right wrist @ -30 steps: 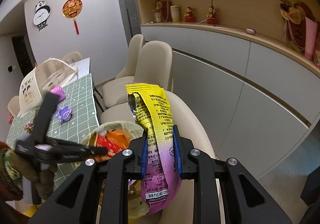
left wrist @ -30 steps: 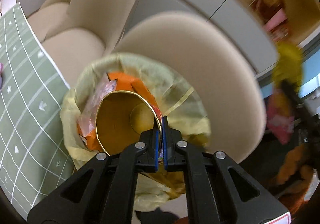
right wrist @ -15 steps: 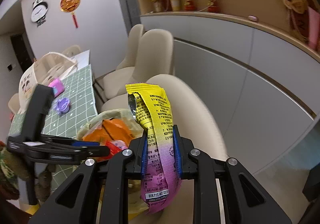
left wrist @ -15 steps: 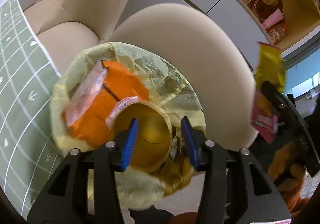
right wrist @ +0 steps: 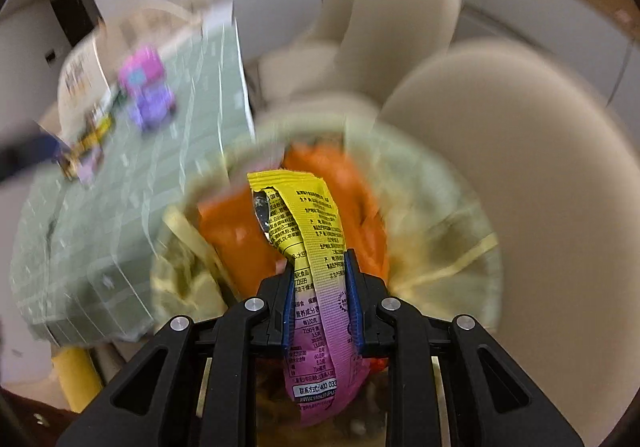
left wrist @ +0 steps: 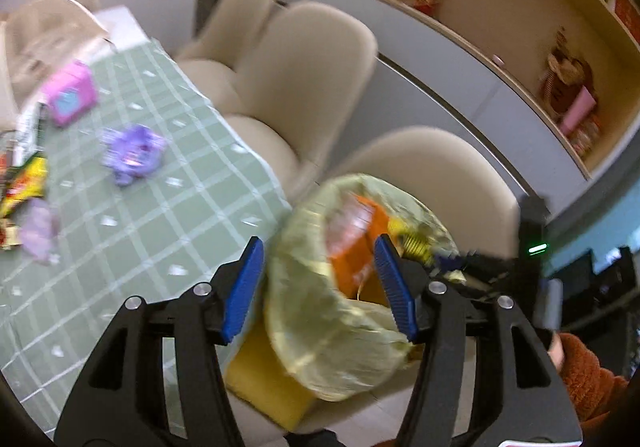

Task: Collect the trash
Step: 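Carry cup and wrapper to the yellow trash bag and release both, then move both tools back over the table toward the remaining wrappers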

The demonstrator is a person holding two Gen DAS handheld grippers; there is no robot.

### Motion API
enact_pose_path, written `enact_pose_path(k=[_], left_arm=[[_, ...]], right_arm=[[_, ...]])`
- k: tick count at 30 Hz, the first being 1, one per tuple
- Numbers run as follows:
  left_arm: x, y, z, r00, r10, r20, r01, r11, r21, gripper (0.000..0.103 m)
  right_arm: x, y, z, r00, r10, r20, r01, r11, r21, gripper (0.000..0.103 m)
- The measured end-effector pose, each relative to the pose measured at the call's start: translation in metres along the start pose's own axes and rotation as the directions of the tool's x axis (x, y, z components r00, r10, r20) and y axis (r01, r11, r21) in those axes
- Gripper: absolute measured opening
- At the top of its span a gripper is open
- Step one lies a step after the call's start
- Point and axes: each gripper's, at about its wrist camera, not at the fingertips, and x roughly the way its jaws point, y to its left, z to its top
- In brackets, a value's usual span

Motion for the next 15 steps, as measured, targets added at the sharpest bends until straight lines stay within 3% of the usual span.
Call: enact_pose_path(k=[3, 8, 14, 15], left_arm=[[-0.017, 0.013, -0.004, 0.999, 0.043, 0.031, -0.042, 0.999, -0.006, 0.056], [-0.029, 0.026, -0.010, 0.995, 0.084, 0.049, -0.083, 0.996, -0.019, 0.056], [-0.035, 0.037, -0.015, 0.993, 0.100, 0.062, -0.098, 0.995, -0.036, 0.057], [-0.036, 0.038, -0.016, 0.992, 0.104, 0.067, -0.102, 0.994, -0.034, 0.058]], right_arm=[[0.020, 0.009, -0.003, 0.998, -0.009, -0.059, 0.008, 1.000, -0.019, 0.022], [0.022, 0.009, 0.002, 0.998, -0.043, -0.054, 0.043, 0.999, -0.008, 0.024], [0.002, 0.007, 0.005, 1.000, -0.010, -0.008, 0.010, 1.000, -0.010, 0.038], [-0.004, 0.006, 0.004, 1.000, -0.021, 0.004, 0.021, 1.000, -0.018, 0.048]])
